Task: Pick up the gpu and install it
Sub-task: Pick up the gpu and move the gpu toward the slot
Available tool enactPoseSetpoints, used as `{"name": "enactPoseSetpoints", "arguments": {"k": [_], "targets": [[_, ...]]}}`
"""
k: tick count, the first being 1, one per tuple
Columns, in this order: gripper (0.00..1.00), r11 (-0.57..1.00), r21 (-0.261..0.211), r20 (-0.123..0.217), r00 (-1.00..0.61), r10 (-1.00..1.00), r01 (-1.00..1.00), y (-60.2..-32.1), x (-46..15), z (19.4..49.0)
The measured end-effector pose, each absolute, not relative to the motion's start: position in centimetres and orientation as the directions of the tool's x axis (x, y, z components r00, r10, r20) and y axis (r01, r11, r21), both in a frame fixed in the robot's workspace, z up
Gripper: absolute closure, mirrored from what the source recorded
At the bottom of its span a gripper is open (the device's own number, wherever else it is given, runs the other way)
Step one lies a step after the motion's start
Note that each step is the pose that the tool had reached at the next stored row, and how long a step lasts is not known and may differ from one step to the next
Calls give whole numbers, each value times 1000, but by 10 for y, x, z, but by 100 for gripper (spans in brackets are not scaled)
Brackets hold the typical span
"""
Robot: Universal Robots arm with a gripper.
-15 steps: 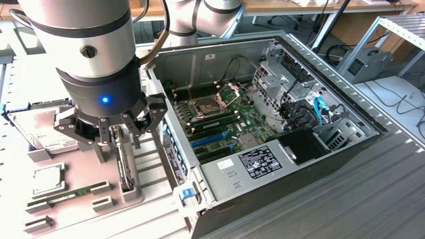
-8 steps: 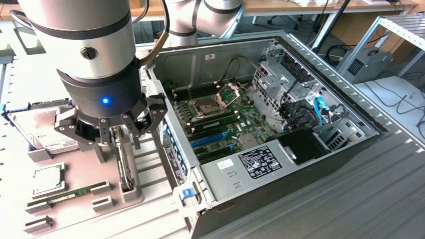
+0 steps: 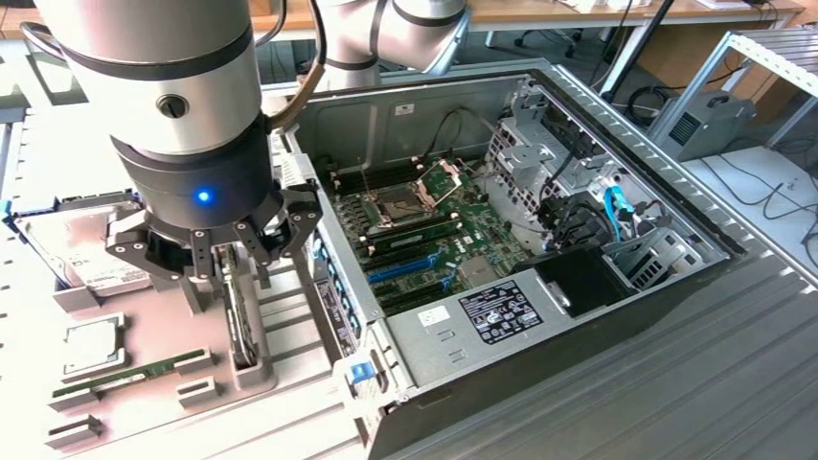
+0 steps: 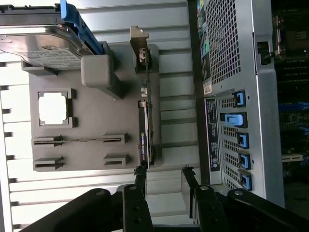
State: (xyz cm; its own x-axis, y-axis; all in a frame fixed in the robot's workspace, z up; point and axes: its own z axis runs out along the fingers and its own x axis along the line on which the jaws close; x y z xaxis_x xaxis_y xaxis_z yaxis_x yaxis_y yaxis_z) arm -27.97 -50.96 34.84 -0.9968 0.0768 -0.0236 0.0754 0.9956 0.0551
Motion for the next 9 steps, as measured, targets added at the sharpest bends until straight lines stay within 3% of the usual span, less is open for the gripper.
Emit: {"name": "enactPoseSetpoints", "arguments": {"k": [9], "targets": [[58,996,55,-24,-997,77,75,-510,-280,346]]}}
